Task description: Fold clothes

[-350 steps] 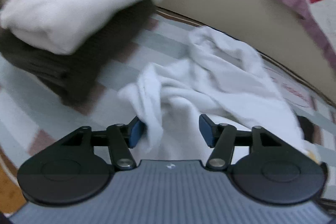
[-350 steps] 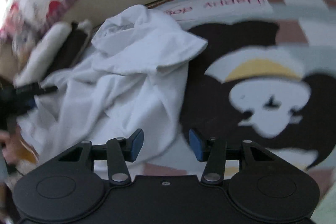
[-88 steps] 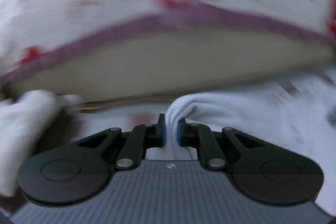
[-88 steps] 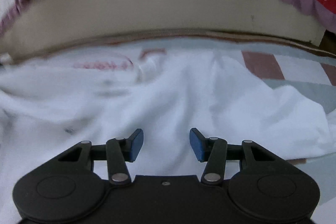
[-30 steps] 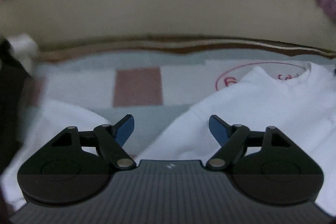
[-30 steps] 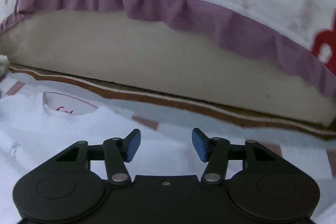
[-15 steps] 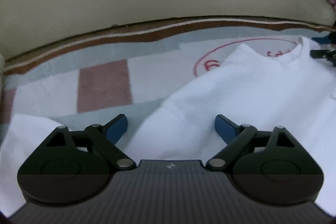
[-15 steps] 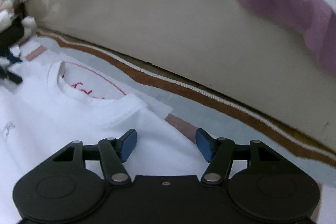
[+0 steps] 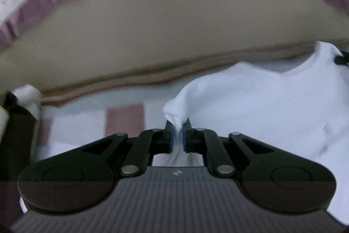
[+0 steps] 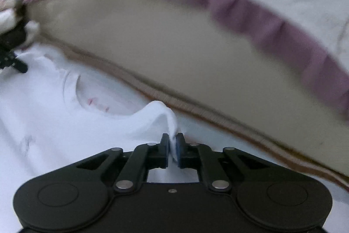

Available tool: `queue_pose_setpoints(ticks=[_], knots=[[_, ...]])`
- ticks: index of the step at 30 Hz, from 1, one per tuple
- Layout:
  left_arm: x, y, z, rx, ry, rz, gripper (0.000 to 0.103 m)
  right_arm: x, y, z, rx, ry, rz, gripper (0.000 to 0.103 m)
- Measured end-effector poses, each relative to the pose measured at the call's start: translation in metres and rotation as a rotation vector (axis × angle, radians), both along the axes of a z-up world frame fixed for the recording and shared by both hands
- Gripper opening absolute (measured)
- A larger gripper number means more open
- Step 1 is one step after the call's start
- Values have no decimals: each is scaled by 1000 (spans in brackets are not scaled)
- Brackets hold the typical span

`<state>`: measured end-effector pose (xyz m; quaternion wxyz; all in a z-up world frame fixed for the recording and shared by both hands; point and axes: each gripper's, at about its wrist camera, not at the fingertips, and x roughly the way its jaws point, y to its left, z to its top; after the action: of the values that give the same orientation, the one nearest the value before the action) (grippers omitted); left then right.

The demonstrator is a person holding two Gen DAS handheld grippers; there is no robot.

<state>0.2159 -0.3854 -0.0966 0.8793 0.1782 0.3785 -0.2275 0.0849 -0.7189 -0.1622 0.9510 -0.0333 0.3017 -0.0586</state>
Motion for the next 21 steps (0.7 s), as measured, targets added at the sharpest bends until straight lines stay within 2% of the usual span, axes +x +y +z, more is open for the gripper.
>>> queue_pose_setpoints(ticks=[3, 6, 10, 11, 13, 14, 15, 16, 17, 18, 21], knots=[[13, -8, 15, -21, -74, 36, 6, 3, 5, 16, -34, -48, -40, 6], [28, -19, 28, -38, -138, 70, 6, 21, -1, 34, 37, -116, -146, 6], [48, -33, 44, -59, -221, 114, 6, 56, -7, 41, 23, -143, -241, 6], [57, -40, 35, -21, -194, 114, 7, 65, -8, 41, 14, -145, -254, 7], [67, -48, 12, 78, -154, 171, 17, 84, -8, 28, 27, -40, -256, 16], [68, -48, 3, 110, -140, 196, 30, 87, -5, 22, 13, 20, -276, 20], [65, -45, -2, 127, -136, 224, 39, 79, -2, 21, 9, 33, -302, 29], [56, -37, -3, 103, -135, 230, 42, 70, 1, 21, 7, 38, -328, 45], [47, -29, -4, 79, -132, 234, 50, 54, 2, 22, 41, 46, -342, 53], [35, -17, -4, 41, -94, 212, 57, 33, 1, 24, 104, 62, -346, 58], [-3, 22, -6, -39, 62, 153, 58, -33, -6, 26, 295, 184, -348, 58]])
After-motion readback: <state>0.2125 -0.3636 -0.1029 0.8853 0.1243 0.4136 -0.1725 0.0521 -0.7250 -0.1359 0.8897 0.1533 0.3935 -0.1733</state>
